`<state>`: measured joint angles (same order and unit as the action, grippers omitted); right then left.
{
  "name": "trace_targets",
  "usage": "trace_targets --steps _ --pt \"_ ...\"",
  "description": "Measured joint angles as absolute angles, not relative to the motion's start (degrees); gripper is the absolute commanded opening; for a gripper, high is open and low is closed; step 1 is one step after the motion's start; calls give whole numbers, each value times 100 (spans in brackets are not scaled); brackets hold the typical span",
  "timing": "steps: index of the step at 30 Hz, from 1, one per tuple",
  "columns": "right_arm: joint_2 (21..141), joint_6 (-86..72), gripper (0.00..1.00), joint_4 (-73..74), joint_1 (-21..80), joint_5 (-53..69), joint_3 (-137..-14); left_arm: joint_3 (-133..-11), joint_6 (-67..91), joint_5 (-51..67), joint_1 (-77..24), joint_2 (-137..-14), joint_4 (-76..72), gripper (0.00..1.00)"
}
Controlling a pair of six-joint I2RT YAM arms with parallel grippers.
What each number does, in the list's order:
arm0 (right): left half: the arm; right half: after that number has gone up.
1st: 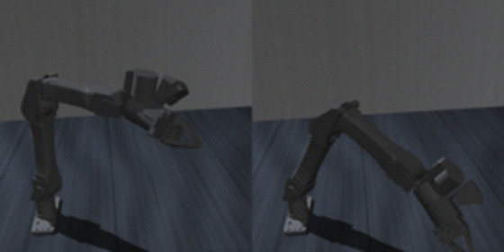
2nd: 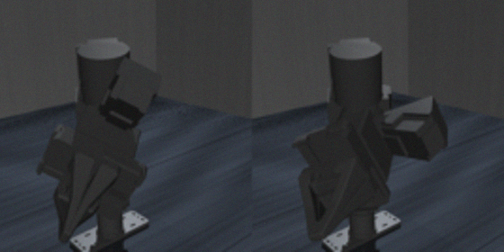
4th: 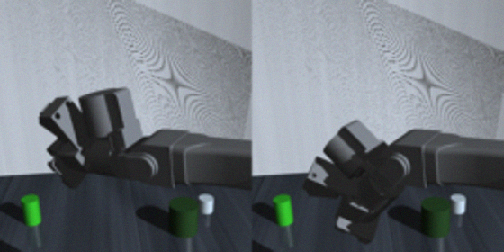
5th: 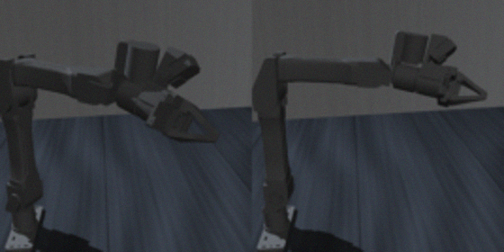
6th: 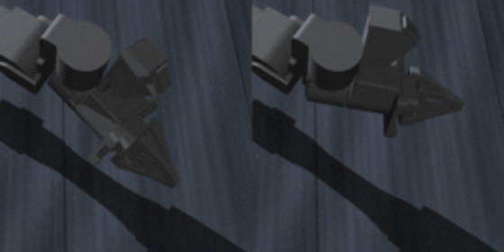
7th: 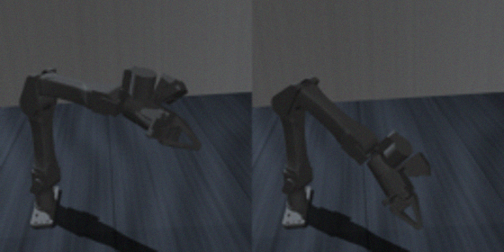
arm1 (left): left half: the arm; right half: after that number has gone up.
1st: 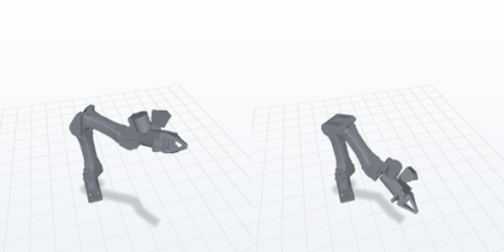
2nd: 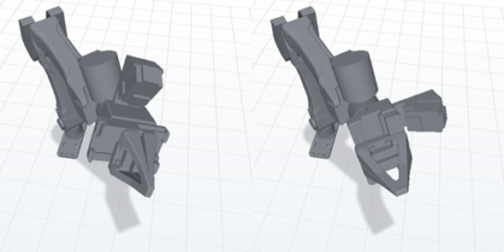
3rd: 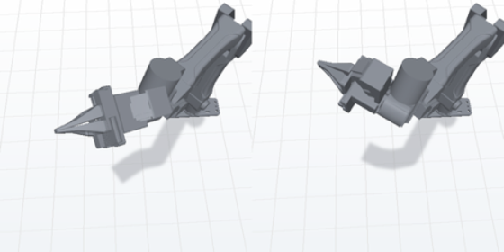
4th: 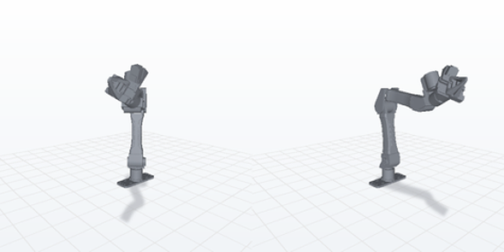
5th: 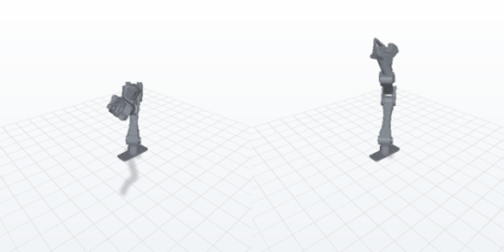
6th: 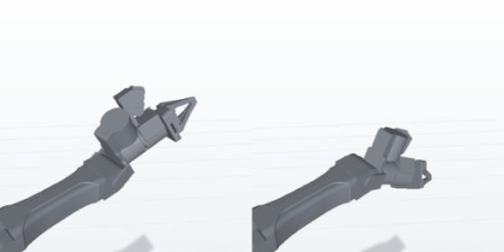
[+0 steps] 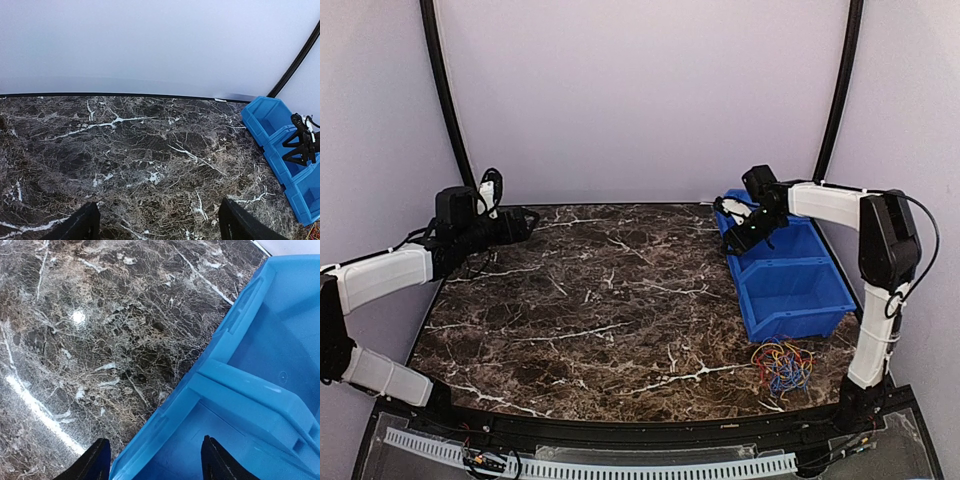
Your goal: Untangle the cables
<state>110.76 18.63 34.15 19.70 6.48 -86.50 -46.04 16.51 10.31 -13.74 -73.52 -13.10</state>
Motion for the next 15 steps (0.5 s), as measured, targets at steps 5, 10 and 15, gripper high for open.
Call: trace_targets --steps 5,10,15 --pt "11566 1752 59 3662 2069 491 -9048 -4604 1699 1103 -1378 -7347 -1313 85" --pt "11821 1697 55 3905 2215 202 -9373 -4604 1723 1140 -1389 -7317 -1313 85" --pt "11830 1715 45 3927 2370 49 -9421 -4604 1772 1179 -1406 -7301 -1315 85"
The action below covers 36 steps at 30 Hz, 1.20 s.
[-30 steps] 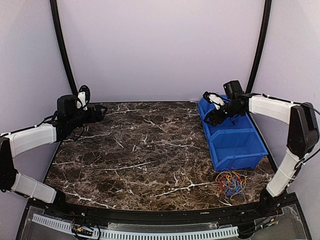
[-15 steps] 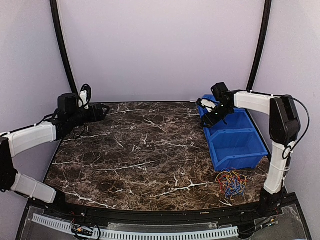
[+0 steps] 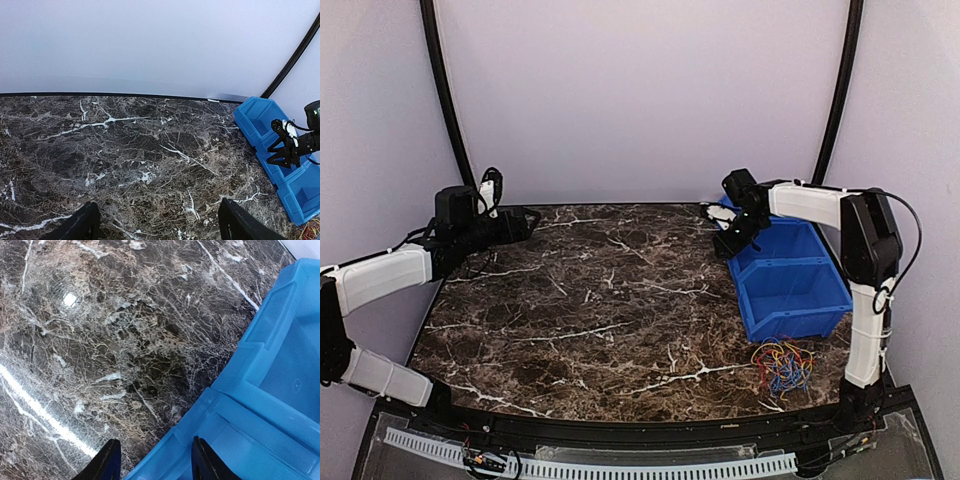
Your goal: Untangle the cables
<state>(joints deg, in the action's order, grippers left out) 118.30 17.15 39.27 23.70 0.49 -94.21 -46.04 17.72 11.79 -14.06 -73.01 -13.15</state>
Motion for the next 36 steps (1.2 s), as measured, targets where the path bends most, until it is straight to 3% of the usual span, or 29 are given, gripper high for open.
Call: trace_targets --steps 4,28,32,36 --pt "11872 1750 39 3940 2460 32 -9443 -4604 1822 1205 -1404 -7301 -1315 84" --pt "11340 1693 44 3710 2418 -895 -8783 -4604 1874 1267 -1406 -7181 -1317 84" --pt "11461 1610 39 3736 2279 -770 -8888 -4604 1874 1269 -1409 -7120 -1317 84" --pt "11660 1542 27 3739 2213 -541 -9083 -4604 1872 1256 -1411 -7094 -1317 84"
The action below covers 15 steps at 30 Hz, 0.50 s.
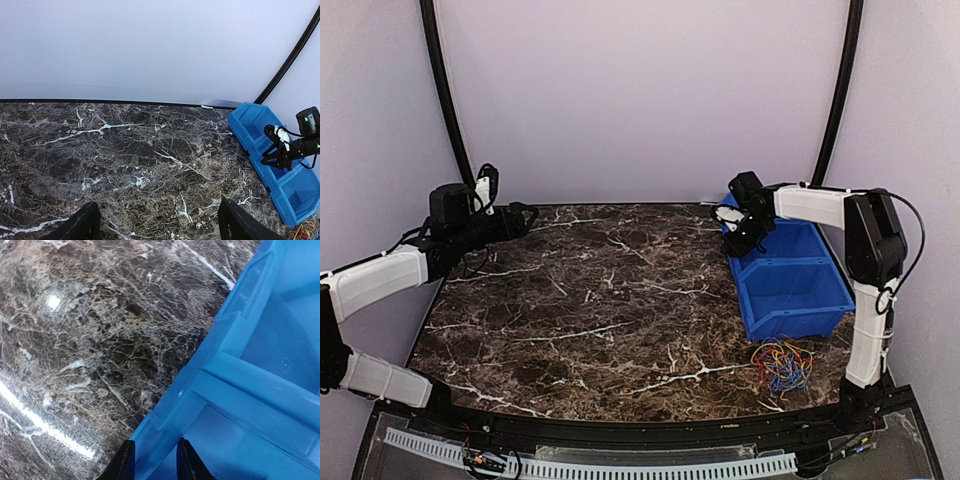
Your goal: Untangle the cables
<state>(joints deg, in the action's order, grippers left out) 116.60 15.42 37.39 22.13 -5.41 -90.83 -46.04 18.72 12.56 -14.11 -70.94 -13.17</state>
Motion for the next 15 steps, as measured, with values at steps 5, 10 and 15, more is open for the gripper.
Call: trace_targets --steps 5,10,15 --pt "11740 1581 26 3809 2228 -362 -9205 -4604 1870 1208 -1415 -6932 -1326 84" --pt "11778 1608 20 3903 2270 -336 -9317 -4604 1870 1194 -1415 -6899 -1358 84" --pt "11824 1809 20 3907 2467 -255 -9395 -4604 1870 1194 -1415 -6899 -1358 84"
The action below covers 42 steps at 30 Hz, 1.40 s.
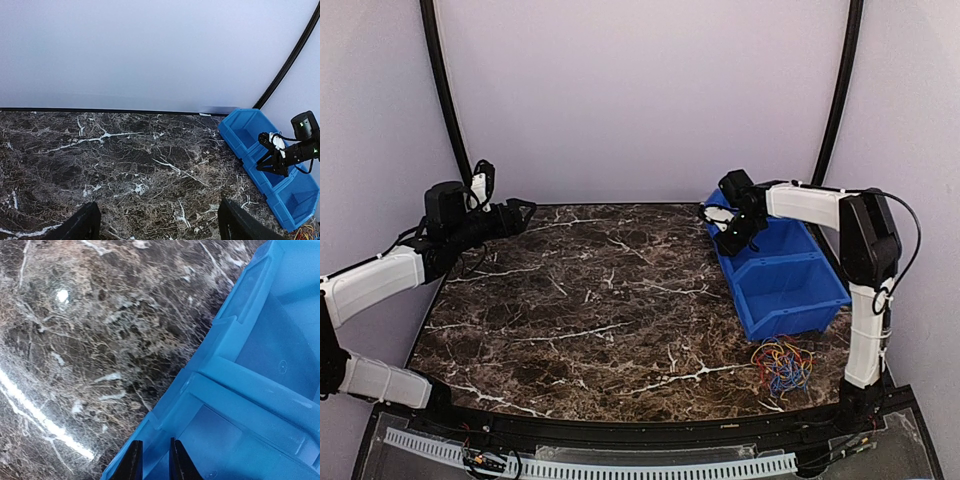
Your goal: Untangle the cables
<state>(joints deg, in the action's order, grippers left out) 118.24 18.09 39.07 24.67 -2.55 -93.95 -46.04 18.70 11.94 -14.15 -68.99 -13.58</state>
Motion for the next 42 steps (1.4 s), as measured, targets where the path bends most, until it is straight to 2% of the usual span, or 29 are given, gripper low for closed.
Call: trace_targets --steps 17,18,23,26,31,38,42 --pt "11876 3439 24 3970 3684 777 -9454 -4604 1872 1197 -1415 -6899 -1361 84" --pt "11854 3531 26 3968 3712 801 -9419 -4604 1870 1197 -1415 -6899 -1358 84" --pt "11782 3726 59 4099 3778 733 -9334 -4604 1872 1197 -1415 -6897 -1358 84" --pt "11773 3618 63 4189 3778 578 -9330 -4604 1872 1199 -1415 -6897 -1361 84" --pt "11764 3476 57 4254 3778 388 -9275 -4604 1876 1201 -1415 -6897 -1361 84" --pt "11795 3450 32 4390 3776 432 -9268 -4604 1883 1201 -1415 -6877 -1361 84" --pt "11819 3463 22 4475 3769 462 -9312 -4604 1885 1201 -1415 -6858 -1361 84"
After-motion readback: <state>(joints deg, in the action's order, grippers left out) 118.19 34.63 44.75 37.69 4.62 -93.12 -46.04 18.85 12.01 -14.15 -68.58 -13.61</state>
